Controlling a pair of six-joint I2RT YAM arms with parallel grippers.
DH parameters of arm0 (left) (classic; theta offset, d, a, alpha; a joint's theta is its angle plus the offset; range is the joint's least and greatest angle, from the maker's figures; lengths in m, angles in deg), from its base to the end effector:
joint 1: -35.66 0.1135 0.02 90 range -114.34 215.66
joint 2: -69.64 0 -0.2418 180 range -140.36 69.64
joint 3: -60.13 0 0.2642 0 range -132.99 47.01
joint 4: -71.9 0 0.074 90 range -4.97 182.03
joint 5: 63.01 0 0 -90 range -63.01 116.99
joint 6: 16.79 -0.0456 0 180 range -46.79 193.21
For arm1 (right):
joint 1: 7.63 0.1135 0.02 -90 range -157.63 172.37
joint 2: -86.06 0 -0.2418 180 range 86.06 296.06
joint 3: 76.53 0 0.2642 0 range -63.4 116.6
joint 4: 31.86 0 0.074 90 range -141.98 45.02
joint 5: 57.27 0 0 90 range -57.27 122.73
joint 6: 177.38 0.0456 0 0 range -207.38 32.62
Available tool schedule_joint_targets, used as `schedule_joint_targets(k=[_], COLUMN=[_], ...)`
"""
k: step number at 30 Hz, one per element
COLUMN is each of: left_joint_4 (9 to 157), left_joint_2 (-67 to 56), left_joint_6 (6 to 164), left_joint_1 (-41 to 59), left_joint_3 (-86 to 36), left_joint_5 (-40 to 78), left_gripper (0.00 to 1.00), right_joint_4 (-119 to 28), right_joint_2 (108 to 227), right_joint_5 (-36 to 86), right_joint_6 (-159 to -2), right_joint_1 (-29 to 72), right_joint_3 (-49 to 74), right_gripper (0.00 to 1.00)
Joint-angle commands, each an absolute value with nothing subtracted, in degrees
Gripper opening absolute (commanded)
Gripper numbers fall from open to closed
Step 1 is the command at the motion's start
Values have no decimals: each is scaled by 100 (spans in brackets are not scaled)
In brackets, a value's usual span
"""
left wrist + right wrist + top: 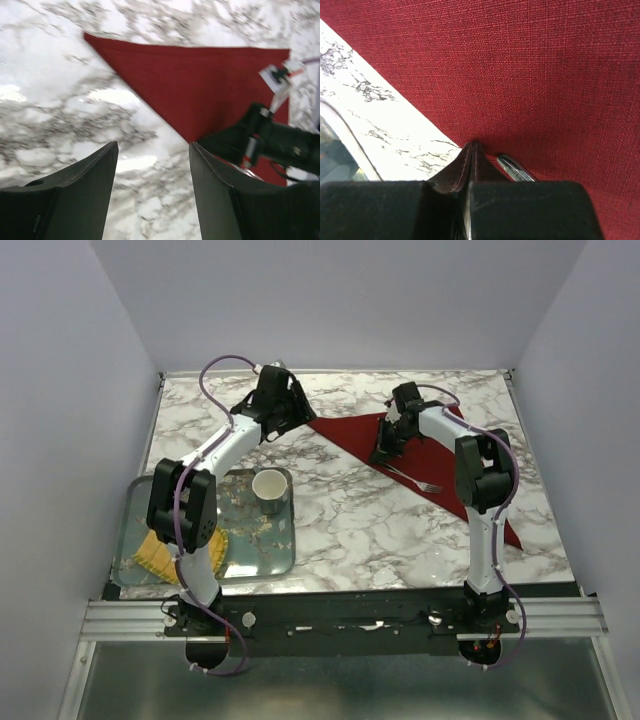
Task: Fold the napkin, place the utensils inside, and roll it up
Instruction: Fold the napkin
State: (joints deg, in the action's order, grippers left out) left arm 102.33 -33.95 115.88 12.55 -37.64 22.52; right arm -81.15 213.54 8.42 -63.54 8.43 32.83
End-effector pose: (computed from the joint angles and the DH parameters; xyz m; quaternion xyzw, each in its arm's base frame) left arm 0.3996 -0.1744 0.2511 -0.1340 0.8814 -0.2745 0.3604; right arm 0.4394 0.1460 0.1165 0.0239 0.9592 0.2594 0.1095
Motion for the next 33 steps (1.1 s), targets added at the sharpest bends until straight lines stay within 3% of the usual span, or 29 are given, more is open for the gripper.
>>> schedule_joint_targets(k=[1,6,17,33], left_joint_4=[10086,9498,8891,8275], left_joint_2=[-4056,-4856,-5701,-6000], left_joint_6=[11232,11460,12005,12550], left_joint_1=[1571,1799,1949,2160], left_joint_3=[-4272,-4633,-4889,-4528], left_joint_5=[2576,2120,1636,1407], left_gripper=[60,48,50,51], right_joint_4=[-7751,-7838,-7839,-7539], right_joint_2=[21078,21042,21640,20920], right_joint_5=[505,548,522,680], right_joint_6=[-6470,-6479,-5794,-5890], right_joint_1=[881,916,925,916], right_joint_3=[3152,3485,4743,3979], right_gripper=[8,9,11,11])
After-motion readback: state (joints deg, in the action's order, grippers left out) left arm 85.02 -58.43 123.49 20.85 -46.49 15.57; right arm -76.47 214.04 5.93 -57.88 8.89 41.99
